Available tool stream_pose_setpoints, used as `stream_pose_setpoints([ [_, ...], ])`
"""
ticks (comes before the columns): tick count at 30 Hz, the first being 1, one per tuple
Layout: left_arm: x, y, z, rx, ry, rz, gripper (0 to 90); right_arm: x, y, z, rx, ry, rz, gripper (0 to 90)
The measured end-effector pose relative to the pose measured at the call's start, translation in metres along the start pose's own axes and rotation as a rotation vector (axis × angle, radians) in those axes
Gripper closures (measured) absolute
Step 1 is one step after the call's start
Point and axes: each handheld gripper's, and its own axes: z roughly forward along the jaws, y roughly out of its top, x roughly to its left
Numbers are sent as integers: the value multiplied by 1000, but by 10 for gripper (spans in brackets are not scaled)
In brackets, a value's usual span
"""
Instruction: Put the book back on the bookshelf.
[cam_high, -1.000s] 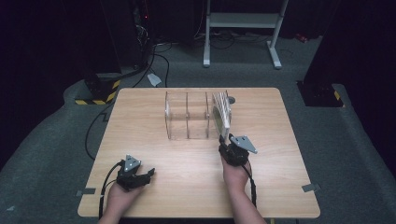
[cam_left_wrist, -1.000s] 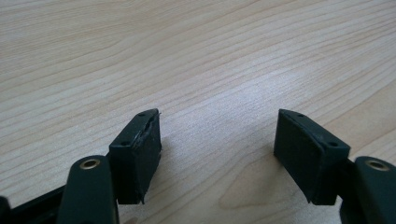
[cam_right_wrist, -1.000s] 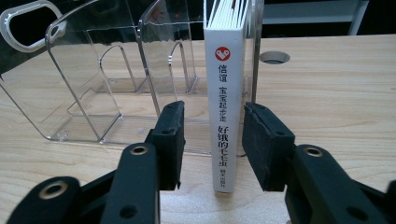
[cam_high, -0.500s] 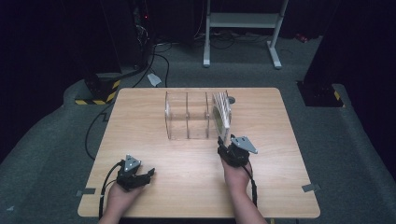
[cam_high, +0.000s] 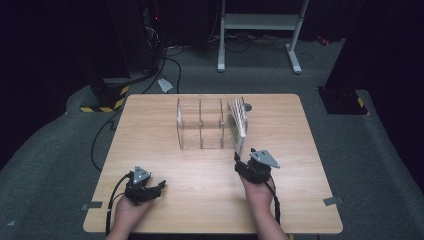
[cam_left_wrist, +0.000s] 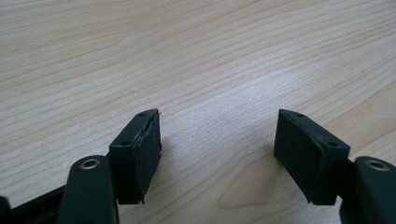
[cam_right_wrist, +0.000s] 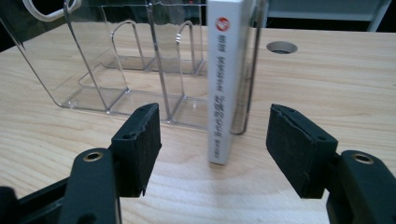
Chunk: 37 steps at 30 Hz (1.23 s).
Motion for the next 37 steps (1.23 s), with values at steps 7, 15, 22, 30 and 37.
stream_pose_setpoints([
  [7,0,0,0,0,0,0,320,-20,-10,-14,37,-20,-28,309],
  [15,-1,0,0,2,-1,-1,318,-52,-28,-30,128,-46,-60,292],
  [22,-1,0,0,3,-1,-2,305,-87,-46,-38,279,-95,-35,247],
  [30,-1,0,0,4,-4,-1,301,-104,-51,-42,342,-107,-26,200],
  [37,-1,0,0,5,-6,0,296,-104,-51,-42,344,-115,-17,196],
])
